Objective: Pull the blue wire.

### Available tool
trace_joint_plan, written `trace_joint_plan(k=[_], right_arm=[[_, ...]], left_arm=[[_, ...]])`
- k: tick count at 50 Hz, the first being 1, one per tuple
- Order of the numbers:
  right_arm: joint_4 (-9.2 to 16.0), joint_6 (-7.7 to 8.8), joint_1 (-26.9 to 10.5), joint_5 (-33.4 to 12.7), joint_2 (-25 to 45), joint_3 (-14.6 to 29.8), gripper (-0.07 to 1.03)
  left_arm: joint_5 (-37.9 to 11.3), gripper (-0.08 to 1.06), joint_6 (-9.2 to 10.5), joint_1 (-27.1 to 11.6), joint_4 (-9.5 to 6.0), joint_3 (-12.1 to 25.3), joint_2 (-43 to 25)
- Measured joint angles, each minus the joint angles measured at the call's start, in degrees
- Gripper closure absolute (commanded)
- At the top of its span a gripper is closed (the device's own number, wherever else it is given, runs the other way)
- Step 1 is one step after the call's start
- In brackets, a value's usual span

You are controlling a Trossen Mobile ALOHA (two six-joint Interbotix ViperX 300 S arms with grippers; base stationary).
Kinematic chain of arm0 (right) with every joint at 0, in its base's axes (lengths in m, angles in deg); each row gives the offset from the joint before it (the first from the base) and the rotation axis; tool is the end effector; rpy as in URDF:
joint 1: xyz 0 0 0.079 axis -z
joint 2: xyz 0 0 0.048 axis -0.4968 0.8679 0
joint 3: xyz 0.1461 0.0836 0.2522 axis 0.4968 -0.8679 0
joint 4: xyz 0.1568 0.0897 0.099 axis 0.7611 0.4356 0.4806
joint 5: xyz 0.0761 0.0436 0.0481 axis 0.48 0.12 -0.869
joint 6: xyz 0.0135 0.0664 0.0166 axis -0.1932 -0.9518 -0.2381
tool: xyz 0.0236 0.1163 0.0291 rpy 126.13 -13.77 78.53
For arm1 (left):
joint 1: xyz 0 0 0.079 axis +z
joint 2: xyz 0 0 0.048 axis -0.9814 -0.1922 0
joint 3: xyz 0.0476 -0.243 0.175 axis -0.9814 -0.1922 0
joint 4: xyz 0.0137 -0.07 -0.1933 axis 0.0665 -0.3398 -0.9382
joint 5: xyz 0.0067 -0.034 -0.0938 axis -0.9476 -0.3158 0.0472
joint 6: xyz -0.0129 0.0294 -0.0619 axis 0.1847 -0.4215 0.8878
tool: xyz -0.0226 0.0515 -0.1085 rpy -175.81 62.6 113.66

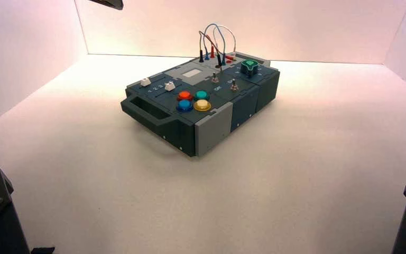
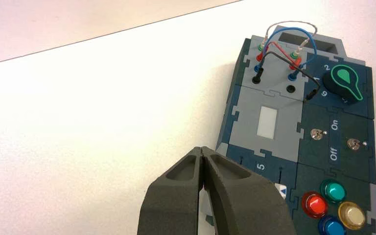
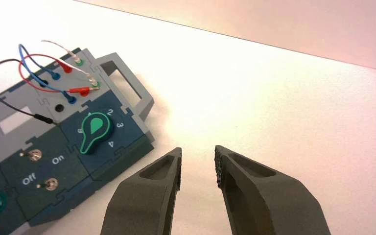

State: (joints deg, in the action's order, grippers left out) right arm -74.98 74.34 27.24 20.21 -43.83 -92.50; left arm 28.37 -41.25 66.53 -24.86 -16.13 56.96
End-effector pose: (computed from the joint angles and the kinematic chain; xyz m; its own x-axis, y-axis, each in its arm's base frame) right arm 0.3643 0.0273 0.1809 0.6775 0.0881 -0.7302 -0.1496 0.9886 -0.0194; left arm 0.3733 -0.1166 0.1483 0.6414 -0.3208 -0.6969 0.4288 0.9031 -0.0211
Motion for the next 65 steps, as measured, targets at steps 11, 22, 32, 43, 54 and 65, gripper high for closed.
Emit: trace_joint_plan(k=[11,22,32,43,54,65], right_arm=[[0.4,0.0,-3.9,-0.4,0.1,0.0,0.58],[0.9,0.0,-6.2,-2.9,0.5,1.1,0.58],[1.1,0.0,-6.2,-5.0,0.9,2.7,0.58],[1.1,0.0,-6.3,-8.3,2.4,3.5,0.58],[1.1,0.62,-7.4,-12.1,5.4,4.7,0.58],[1.0,1.67,-12.5,-13.8,8.4,7.7,0.58]], left_arm=[[1.4,1.01,-0.09,-1.1,0.0,0.0,0.0],[-4.7,1.01,0.79,-1.7,-0.7,2.9,-0.2],[-12.1,1.01,0.7,-1.7,-0.88,8.3,-1.3],[-21.0,1.01,0.7,-1.7,-0.97,12.2,-1.7],[-25.6,1.01,1.32,-1.8,-0.97,12.2,-2.9],[-28.6,1.01,1.58,-2.6,-0.97,12.7,-4.1]])
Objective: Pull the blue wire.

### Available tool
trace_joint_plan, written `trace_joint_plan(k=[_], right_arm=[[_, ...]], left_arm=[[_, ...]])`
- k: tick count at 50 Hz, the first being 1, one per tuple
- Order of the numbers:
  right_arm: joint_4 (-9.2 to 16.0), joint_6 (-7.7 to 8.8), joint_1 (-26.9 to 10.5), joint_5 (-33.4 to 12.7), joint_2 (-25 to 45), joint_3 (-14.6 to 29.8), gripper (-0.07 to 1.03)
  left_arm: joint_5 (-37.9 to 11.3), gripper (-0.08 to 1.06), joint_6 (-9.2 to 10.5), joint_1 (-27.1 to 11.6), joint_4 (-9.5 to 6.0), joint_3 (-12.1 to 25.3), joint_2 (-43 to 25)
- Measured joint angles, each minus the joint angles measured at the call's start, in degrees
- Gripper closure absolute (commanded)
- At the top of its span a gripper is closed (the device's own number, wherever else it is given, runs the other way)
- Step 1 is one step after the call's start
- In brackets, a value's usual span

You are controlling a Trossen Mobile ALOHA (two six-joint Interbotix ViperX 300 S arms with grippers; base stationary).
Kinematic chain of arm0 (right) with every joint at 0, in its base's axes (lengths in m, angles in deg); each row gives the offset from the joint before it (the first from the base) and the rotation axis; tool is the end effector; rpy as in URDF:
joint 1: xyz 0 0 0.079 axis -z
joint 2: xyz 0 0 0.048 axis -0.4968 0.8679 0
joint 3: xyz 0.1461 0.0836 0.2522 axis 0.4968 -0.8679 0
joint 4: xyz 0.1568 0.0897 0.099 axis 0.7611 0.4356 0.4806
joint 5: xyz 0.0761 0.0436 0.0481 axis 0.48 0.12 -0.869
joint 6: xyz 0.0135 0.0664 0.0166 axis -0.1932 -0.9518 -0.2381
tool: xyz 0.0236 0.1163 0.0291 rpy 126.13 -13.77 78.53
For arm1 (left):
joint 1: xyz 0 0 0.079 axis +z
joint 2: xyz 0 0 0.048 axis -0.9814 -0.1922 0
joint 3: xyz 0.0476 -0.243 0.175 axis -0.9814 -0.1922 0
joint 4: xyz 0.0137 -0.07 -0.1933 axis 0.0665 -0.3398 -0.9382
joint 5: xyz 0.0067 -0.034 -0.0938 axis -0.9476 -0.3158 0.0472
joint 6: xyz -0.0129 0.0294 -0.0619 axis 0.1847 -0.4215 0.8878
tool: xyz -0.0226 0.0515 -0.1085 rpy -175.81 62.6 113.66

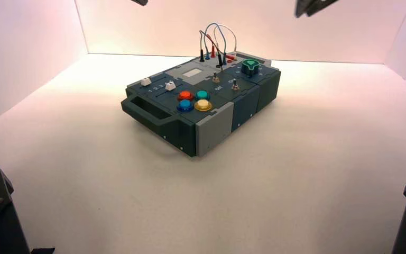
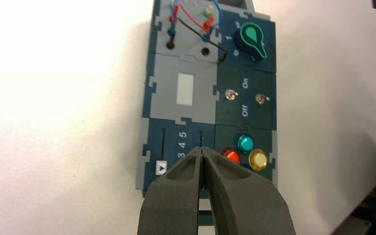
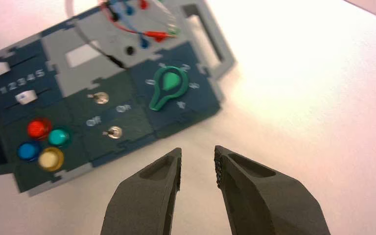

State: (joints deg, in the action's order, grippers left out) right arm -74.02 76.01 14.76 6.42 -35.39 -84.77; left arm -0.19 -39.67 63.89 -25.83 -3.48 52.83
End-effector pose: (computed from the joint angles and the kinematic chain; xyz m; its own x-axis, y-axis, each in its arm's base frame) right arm 0.3517 0.1131 0.1543 0.4359 0.2145 -0.8741 -0.4042 0.9144 0.0228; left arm 0.3441 -0.1737 0.1678 0.2983 -0.5035 -0.8109 0.6101 0.7539 -0.2437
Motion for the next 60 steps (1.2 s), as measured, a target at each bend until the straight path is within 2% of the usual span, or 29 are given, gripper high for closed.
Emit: trace_joint_plan(k=[9,19,27,37,44,52,60], right_arm=[[0.0,0.35,-2.0,-1.1,3.0,3.2,0.58],[0.0,1.41,-1.8,-1.1,5.5,4.9,0.58],[0.0,3.34,-1.8,-1.1,8.7,5.7,0.58],[0.1,3.78,-2.0,0.4,12.1,6.6,0.58],[0.1,4.04,-2.7,2.0,15.0,8.3,0.58],[0.2,5.01,-5.2,2.2,17.8,11.1,0.58],[0.7,5.1,-6.2,1.9,21.3,14.5,0.58]], left_arm=[[-0.9,1.01,-2.02,-1.7,0.0,0.3,-0.9],[-0.4,1.01,-2.55,-2.8,0.0,0.3,-2.7],[3.7,1.01,-2.37,-2.7,0.0,0.2,-3.0],[8.3,1.01,-1.32,-2.7,0.0,-1.3,-2.7],[9.0,1.01,-1.23,-2.7,-0.09,-1.8,-2.2],[9.0,1.01,-1.23,-2.8,-0.09,-1.9,-2.2],[9.1,1.01,-1.14,-2.8,-0.09,-2.0,-2.2]])
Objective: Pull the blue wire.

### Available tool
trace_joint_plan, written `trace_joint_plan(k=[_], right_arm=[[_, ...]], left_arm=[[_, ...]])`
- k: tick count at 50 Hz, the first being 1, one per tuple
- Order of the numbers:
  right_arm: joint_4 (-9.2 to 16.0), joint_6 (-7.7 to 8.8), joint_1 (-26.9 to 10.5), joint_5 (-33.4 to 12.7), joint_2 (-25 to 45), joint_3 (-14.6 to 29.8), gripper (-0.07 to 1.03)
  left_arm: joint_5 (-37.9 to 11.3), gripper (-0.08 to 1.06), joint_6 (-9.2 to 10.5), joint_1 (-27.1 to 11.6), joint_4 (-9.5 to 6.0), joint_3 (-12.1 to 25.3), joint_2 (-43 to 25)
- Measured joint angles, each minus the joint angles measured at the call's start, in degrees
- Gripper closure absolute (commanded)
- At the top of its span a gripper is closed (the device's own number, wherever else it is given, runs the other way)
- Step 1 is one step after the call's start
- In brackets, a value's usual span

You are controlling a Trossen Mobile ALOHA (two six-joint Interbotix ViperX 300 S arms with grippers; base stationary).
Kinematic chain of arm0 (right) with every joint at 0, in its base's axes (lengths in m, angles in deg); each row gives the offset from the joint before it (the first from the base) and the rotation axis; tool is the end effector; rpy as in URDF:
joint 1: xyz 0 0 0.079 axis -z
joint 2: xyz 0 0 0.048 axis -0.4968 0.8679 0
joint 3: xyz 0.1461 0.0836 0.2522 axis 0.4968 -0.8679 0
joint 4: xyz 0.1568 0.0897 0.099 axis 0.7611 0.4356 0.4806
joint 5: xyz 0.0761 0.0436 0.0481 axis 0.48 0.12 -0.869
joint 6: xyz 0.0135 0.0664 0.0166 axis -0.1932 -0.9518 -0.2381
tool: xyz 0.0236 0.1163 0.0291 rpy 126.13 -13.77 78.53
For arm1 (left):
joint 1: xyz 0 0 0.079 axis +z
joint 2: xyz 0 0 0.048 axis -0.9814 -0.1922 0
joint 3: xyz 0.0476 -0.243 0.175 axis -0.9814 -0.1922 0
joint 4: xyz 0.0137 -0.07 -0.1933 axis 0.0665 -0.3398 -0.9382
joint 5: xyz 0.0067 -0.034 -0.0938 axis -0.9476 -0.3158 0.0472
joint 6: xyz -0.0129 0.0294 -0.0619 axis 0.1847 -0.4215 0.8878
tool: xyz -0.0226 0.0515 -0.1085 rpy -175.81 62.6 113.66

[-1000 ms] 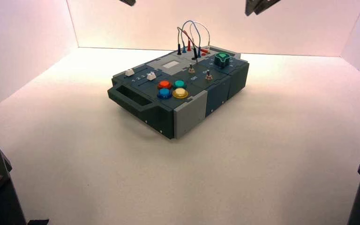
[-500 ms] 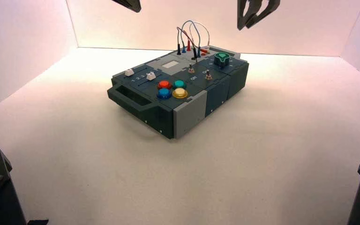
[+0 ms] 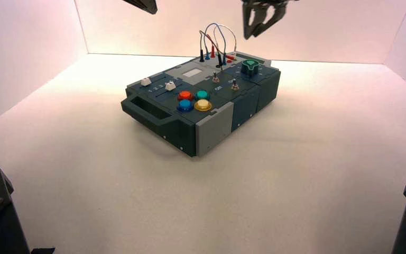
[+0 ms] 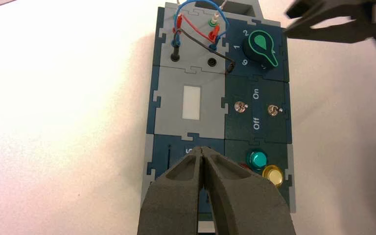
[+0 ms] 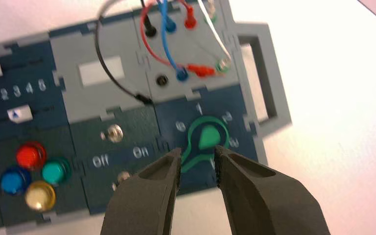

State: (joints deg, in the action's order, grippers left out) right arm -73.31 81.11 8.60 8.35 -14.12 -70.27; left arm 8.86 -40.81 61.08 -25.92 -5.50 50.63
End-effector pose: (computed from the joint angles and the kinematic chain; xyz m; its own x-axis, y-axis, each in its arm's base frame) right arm 0.4132 0.1803 0.0969 0.3391 0.2367 -0.9105 -0.5583 0.8296 0.0077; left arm 0.3558 -0.1843 0.1491 0.3661 -0.4812 -0.7965 0.6134 0.7684 -0.1822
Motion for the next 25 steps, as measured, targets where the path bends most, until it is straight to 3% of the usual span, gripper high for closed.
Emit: trace_joint_plan(k=[9,15,20,25], right_arm=[[0.8,0.53,0.4,-1.2,2.8,2.5,0.58],[2.7,2.29,0.4,-1.6,4.4,3.9,0.58],[6.5,4.83,1.1,-1.8,6.2,5.4,0.58],[8.0,5.54,1.6,-2.5,7.6,6.8,0.58]], left_arm=[[0.0,1.01,-0.09,0.1,0.0,0.0,-0.1],[0.0,1.01,-0.09,0.1,0.0,0.0,0.0],[-0.1,1.01,-0.09,0.0,0.0,0.0,-0.1],[-0.1,1.01,-0.09,0.0,0.09,0.0,0.0]])
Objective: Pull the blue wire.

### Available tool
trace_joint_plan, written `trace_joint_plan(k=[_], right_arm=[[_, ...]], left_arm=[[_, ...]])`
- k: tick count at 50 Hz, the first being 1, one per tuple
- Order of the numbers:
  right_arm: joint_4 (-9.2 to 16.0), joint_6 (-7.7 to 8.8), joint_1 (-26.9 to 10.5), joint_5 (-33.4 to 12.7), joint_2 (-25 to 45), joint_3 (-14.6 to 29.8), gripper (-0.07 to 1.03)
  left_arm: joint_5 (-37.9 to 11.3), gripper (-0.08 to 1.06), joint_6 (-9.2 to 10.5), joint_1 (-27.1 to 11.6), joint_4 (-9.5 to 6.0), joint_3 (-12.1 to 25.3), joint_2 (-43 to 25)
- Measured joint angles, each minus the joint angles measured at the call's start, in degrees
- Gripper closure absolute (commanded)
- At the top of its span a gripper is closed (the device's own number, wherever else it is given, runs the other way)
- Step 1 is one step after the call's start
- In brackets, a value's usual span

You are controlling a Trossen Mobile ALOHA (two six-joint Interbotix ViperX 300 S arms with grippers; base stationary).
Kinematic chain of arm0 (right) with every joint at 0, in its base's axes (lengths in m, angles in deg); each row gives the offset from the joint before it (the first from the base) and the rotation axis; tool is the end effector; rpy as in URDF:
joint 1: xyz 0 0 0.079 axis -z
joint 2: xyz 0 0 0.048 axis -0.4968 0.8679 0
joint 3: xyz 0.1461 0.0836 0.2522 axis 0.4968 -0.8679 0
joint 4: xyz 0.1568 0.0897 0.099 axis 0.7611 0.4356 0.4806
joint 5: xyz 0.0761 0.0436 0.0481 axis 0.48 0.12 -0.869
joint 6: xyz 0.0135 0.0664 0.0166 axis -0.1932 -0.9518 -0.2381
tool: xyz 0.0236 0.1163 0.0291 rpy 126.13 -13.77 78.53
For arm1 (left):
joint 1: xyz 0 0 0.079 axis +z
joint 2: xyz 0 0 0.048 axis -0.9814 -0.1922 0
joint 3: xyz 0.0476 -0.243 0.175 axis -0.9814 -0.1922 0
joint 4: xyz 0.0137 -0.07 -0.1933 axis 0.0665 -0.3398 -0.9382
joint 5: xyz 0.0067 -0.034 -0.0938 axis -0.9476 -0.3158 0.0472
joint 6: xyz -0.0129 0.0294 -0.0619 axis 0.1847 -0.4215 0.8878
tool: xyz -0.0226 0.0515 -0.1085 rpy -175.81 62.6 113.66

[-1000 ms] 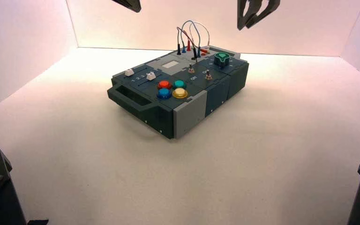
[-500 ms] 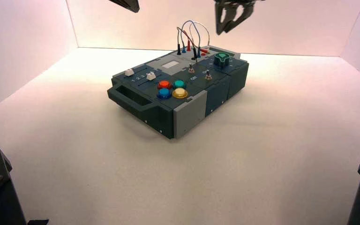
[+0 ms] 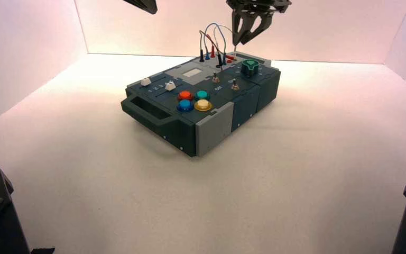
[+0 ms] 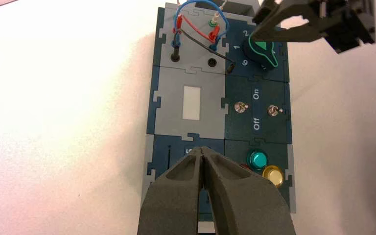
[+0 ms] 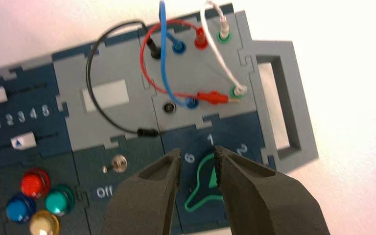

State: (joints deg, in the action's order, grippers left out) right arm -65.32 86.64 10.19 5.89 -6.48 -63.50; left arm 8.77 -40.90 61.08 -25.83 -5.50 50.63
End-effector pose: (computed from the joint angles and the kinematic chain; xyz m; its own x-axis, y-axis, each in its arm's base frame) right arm 0.4369 0.1949 0.0762 0.2723 0.3022 -0.9135 -0.5574 0.8234 0.1062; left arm 0.3556 -0.1841 0.1489 0.3647 -0.4806 -0.7975 0.6155 0.7672 -0.1808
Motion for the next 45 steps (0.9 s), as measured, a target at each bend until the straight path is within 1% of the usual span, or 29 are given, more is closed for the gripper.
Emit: trace_joint_plan(k=[29,45], right_arm=[[0.3,0.18,-0.9,-3.1,5.9,6.4,0.58],[0.2,0.18,-1.0,-3.6,7.6,7.7,0.58]], left_arm=[[0.0,1.01,0.0,0.1,0.0,0.0,0.0],[0.0,1.01,0.0,0.1,0.09,0.0,-0.1]])
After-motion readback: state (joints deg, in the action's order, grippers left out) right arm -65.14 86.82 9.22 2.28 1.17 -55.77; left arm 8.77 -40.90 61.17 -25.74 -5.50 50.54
